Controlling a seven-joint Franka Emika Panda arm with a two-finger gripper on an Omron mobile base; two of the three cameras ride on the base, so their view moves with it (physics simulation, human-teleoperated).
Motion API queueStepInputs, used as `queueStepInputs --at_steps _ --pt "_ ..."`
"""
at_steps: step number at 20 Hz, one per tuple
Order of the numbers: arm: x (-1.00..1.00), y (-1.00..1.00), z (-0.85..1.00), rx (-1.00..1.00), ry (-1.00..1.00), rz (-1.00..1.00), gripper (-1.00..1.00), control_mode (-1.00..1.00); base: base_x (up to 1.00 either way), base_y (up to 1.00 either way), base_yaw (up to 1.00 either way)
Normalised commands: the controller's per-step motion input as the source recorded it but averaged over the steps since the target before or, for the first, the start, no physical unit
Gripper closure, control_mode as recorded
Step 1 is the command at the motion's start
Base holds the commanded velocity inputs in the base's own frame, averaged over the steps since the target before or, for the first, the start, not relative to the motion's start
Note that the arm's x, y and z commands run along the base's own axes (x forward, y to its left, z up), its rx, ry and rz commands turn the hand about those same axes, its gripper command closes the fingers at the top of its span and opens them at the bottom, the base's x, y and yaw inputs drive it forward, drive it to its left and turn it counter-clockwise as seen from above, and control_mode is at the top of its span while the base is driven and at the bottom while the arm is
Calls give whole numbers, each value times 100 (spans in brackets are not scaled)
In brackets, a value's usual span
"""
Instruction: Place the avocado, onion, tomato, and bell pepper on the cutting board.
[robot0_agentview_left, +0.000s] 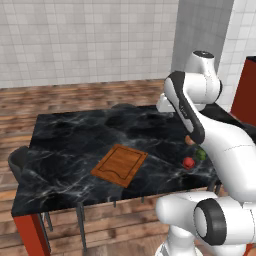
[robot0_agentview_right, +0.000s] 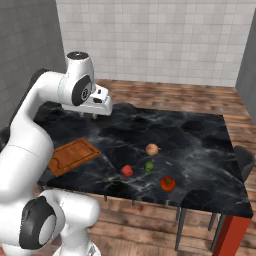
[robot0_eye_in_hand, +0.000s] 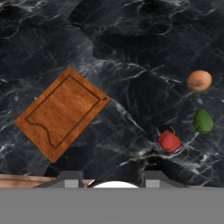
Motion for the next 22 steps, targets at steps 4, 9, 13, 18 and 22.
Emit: queueStepInputs --at_steps 4,9,13,18,22 --pt "-11 0 0 0 -3 0 -100 -100 0 0 0" --pt "-25 -7 -3 0 -4 0 -100 -100 0 0 0" --pt "-24 -27 -23 0 0 -1 -100 -100 0 0 0" --pt "-16 -51 -36 0 0 0 -100 -100 0 0 0" --pt "-11 -32 -32 0 0 0 -100 -100 0 0 0"
